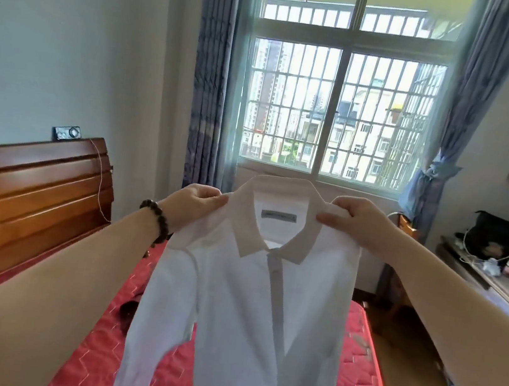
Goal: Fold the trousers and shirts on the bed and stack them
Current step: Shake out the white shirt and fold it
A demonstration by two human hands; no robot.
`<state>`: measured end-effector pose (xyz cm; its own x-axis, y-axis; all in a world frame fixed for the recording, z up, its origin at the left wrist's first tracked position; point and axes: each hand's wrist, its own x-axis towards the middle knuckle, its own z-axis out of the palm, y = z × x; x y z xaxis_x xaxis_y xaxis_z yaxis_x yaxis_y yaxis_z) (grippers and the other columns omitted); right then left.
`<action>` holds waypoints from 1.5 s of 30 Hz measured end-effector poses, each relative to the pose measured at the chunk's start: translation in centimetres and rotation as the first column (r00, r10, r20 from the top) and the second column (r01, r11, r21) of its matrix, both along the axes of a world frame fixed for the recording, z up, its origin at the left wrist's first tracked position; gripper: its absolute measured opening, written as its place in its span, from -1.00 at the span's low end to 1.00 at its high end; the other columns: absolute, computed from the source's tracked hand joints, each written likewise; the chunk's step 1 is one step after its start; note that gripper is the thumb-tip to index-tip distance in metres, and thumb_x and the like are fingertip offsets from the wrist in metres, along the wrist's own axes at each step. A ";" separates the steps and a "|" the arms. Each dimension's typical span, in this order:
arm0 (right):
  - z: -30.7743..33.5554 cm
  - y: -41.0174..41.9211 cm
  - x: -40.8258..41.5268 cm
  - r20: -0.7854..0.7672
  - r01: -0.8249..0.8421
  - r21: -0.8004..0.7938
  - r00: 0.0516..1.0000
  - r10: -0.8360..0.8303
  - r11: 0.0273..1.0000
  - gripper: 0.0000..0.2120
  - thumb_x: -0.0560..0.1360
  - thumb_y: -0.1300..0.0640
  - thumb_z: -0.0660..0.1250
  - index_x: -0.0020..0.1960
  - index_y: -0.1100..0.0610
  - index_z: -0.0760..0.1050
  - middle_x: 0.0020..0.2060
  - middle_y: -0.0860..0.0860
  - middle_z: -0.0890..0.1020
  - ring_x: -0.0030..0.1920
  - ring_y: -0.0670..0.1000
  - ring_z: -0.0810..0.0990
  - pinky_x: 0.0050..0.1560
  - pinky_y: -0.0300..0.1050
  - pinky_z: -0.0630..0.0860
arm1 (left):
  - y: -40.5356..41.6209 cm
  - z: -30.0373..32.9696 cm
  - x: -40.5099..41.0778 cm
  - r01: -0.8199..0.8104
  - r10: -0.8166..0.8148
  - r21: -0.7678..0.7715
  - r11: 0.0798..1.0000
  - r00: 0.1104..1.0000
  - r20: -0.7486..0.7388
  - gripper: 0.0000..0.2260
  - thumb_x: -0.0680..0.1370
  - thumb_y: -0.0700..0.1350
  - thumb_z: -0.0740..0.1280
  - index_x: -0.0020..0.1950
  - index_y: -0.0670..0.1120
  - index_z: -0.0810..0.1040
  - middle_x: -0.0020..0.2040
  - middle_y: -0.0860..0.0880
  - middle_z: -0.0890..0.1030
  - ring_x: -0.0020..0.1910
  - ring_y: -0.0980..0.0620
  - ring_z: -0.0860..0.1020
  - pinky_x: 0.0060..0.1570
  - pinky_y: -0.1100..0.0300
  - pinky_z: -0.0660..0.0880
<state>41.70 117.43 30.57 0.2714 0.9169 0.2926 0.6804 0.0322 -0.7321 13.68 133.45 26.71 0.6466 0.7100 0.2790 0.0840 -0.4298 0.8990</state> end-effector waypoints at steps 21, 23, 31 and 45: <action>-1.3 2.1 -4.3 -0.540 0.124 0.259 0.841 0.037 0.958 -0.77 0.47 0.19 0.40 -0.24 0.30 0.44 -0.27 0.13 0.34 -0.24 0.10 0.27 -0.24 -0.06 0.24 | -5.1 1.6 12.0 -0.013 -0.018 0.188 0.982 0.987 0.162 -0.68 0.63 -0.12 0.20 -0.33 -0.06 0.32 -0.43 0.09 0.31 -0.47 0.19 0.27 -0.46 0.38 0.25; -1.3 1.8 -4.5 -0.606 0.076 0.224 0.792 0.077 0.972 -0.75 0.49 0.16 0.40 -0.15 0.37 0.49 -0.22 0.16 0.39 -0.21 0.12 0.34 -0.22 -0.04 0.34 | -5.5 1.3 12.2 0.010 -0.038 0.176 0.984 0.986 0.162 -0.67 0.64 -0.14 0.19 -0.34 -0.04 0.35 -0.48 0.18 0.35 -0.50 0.25 0.29 -0.45 0.42 0.27; 0.0 0.6 -3.5 -0.725 -0.063 0.082 0.681 0.103 0.995 -0.63 0.63 0.11 0.12 0.01 0.35 0.59 -0.13 0.17 0.68 -0.26 0.00 0.63 -0.23 -0.18 0.55 | -6.1 0.2 12.9 -0.159 0.134 0.317 0.935 0.986 0.099 -0.65 0.42 -0.02 0.48 -0.20 -0.24 0.40 -0.35 0.01 0.39 -0.39 0.09 0.33 -0.35 0.22 0.36; 4.5 -1.2 0.5 0.508 -0.090 -0.063 0.854 0.110 0.994 -0.61 0.31 -0.11 0.53 0.11 -0.13 0.55 0.08 -0.13 0.53 0.06 -0.11 0.48 -0.03 -0.27 0.39 | -7.1 0.9 11.8 0.104 -0.115 0.265 0.959 0.993 0.026 -0.79 0.43 -0.29 0.46 -0.17 -0.34 0.44 -0.25 -0.18 0.50 -0.27 -0.01 0.46 -0.22 0.02 0.49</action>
<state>42.22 116.21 35.05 -0.0007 0.9434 0.3315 0.9530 0.1010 -0.2855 25.53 126.33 27.66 0.7008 0.5332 0.4739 -0.0112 -0.6560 0.7546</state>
